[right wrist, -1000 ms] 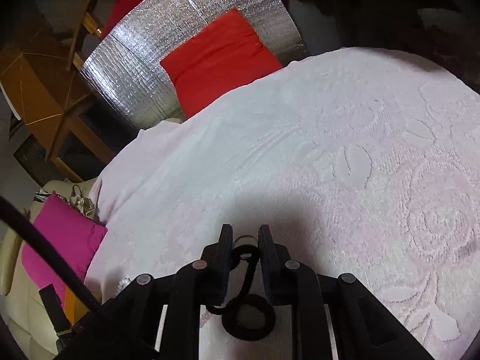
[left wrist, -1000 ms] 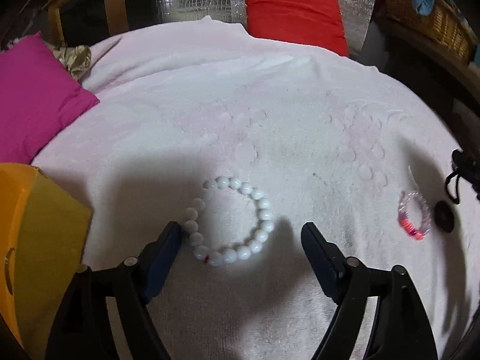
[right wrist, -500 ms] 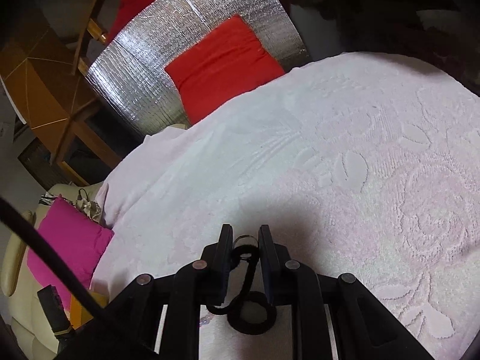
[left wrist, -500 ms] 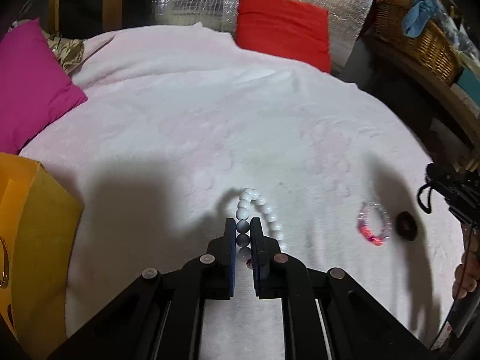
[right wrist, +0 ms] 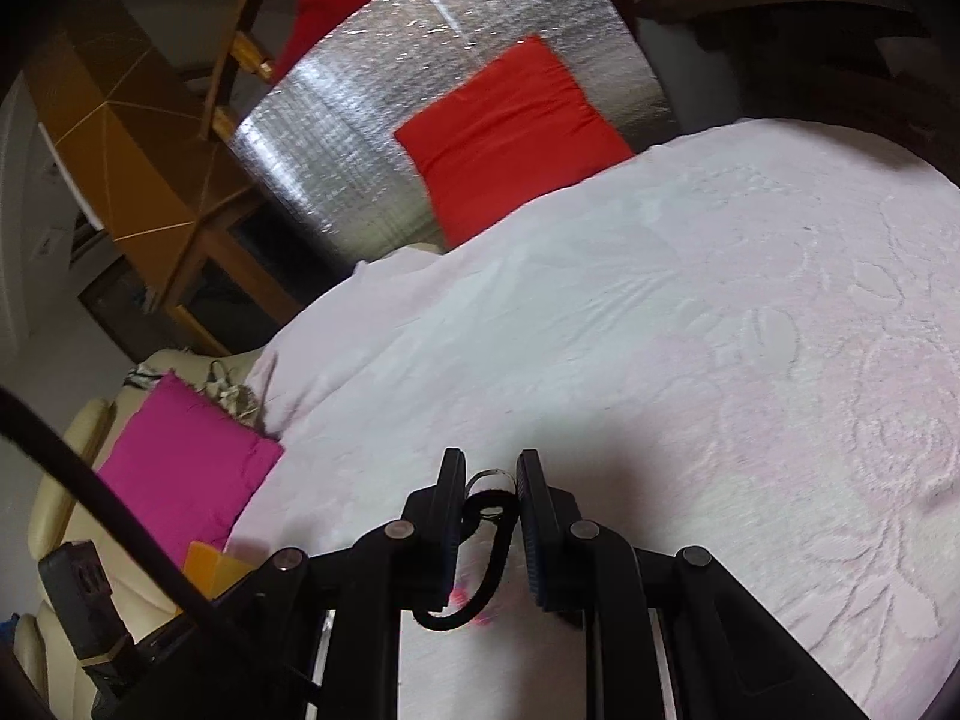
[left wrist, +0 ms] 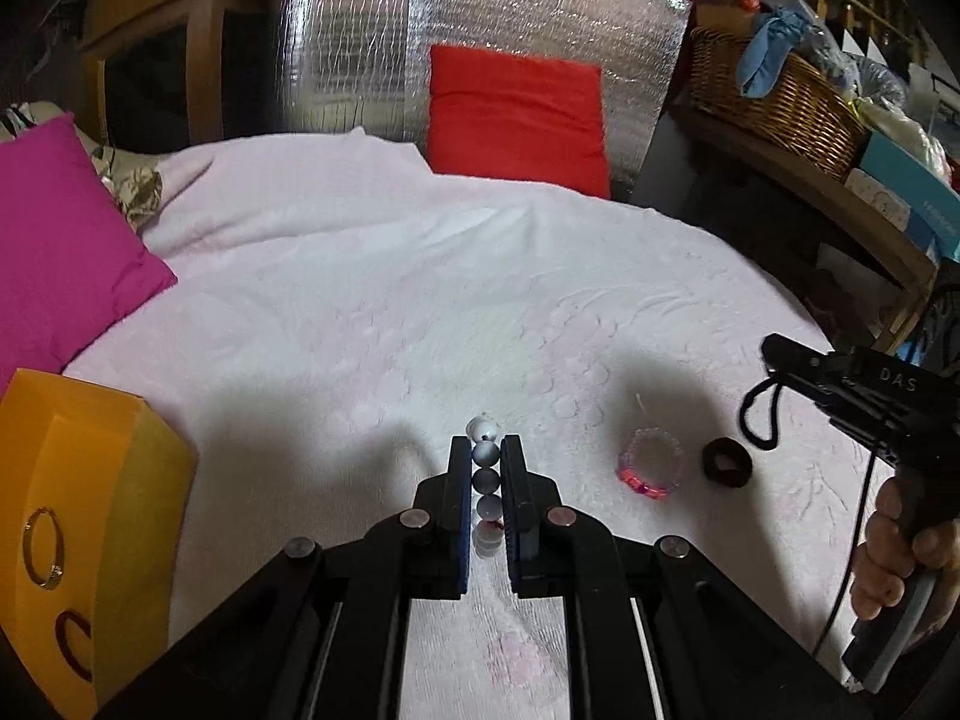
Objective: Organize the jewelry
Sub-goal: 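Grasp and lift the white bead bracelet with the left tool while the right tool holds the hair clip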
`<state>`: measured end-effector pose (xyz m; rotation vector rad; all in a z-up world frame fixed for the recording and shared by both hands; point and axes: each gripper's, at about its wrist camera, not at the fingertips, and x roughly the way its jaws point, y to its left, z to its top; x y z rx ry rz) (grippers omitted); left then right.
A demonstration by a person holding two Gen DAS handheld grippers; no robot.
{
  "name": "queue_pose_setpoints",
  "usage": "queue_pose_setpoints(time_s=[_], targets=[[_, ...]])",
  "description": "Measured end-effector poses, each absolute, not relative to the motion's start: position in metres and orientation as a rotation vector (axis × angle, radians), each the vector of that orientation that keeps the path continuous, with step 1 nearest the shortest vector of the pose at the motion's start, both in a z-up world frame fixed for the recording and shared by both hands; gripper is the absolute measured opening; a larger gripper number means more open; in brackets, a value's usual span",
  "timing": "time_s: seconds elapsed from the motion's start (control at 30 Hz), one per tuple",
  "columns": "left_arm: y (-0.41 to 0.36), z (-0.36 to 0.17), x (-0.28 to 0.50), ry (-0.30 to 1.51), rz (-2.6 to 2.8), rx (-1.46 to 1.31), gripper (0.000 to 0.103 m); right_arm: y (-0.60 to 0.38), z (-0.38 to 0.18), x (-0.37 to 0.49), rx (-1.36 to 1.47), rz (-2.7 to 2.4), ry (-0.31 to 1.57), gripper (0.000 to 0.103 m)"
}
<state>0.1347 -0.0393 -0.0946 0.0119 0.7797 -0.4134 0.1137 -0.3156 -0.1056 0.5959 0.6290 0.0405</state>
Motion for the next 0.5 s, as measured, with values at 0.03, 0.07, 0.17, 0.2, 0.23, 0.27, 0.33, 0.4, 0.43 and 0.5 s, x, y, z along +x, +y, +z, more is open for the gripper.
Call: queue_pose_setpoints(time_s=[0.03,0.07,0.17,0.2,0.23,0.27,0.33,0.4,0.43,0.5], targets=[[-0.040,-0.093,0.132,0.774,-0.412,0.015,0.009,-0.312,-0.105,0.113,0.594,0.049,0.628,0.019],[-0.039,-0.091,0.130,0.770,-0.413,0.017,0.009,-0.308,-0.104,0.111,0.589,0.059,0.627,0.019],[-0.037,-0.086,0.122,0.756,-0.408,0.021,0.009,-0.294,-0.103,0.108,0.576,0.086,0.628,0.019],[-0.037,-0.084,0.119,0.749,-0.403,0.026,0.009,-0.291,-0.103,0.107,0.574,0.092,0.630,0.019],[-0.036,-0.082,0.116,0.744,-0.396,0.032,0.009,-0.287,-0.103,0.106,0.569,0.100,0.633,0.019],[-0.035,-0.081,0.114,0.739,-0.389,0.036,0.009,-0.282,-0.104,0.105,0.563,0.109,0.636,0.019],[-0.033,-0.078,0.109,0.730,-0.371,0.046,0.009,-0.273,-0.104,0.103,0.552,0.121,0.640,0.019],[-0.029,-0.075,0.105,0.721,-0.348,0.049,0.009,-0.267,-0.104,0.101,0.550,0.131,0.642,0.019],[-0.028,-0.074,0.104,0.718,-0.341,0.049,0.009,-0.264,-0.105,0.099,0.549,0.137,0.643,0.019],[-0.023,-0.070,0.100,0.705,-0.320,0.050,0.009,-0.258,-0.104,0.098,0.547,0.144,0.643,0.019]])
